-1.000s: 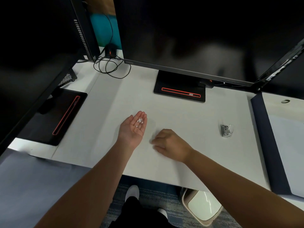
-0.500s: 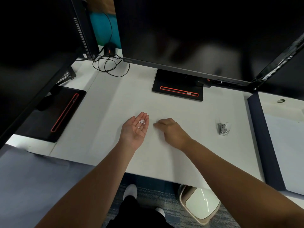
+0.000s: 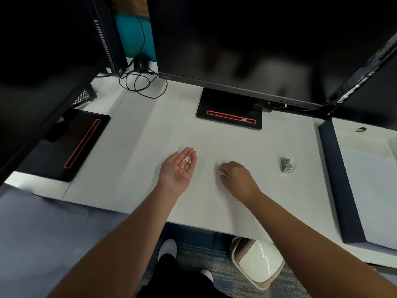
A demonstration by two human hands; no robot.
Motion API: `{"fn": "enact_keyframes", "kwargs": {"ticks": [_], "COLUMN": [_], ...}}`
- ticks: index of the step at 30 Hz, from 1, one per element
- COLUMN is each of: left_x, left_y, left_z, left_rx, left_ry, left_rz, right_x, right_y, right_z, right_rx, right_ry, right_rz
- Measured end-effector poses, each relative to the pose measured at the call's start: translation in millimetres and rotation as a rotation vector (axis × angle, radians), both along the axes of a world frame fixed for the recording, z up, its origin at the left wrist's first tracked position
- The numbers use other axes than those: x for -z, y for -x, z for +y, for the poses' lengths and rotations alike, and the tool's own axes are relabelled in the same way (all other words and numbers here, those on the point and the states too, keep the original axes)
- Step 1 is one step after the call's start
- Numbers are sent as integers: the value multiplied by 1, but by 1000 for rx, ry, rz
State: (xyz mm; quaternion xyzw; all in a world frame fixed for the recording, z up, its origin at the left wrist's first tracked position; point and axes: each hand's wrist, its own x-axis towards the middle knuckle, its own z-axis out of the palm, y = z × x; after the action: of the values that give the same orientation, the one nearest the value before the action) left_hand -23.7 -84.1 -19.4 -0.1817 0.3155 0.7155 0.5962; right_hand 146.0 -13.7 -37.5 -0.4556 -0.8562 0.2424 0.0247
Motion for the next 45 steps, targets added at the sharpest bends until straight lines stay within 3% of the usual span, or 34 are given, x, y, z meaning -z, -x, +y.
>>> {"fn": "enact_keyframes", "kwargs": {"ticks": [6,11,19,25,37,42,45], "left_x": [-1,-2,-2,3,6,6,8], "left_y": [-2,1,-5,-6,-6,-9,-12], "left_z": [1,-1,0,0,-2,-5,-4], "left_rx": [-3,-19,-3,-4,2,19,33], "left_ry": [-9,-12,-11,1,17,34,38], "left_rz": [0,2,-3,-9,-10,5,13], "right_x": [2,1,5,11,13,-9,-32], "right_y": [19,6,22,21,28,29,38], "right_z": [-13,-5,-15,-26,-28,-16,-20], "right_rx": [-35,95,-72,-230,-164,84,67], "right_ry": [47,18,-22,-173,-183,-2,14], "right_rz": [111,154,195,127,40,248,369]}}
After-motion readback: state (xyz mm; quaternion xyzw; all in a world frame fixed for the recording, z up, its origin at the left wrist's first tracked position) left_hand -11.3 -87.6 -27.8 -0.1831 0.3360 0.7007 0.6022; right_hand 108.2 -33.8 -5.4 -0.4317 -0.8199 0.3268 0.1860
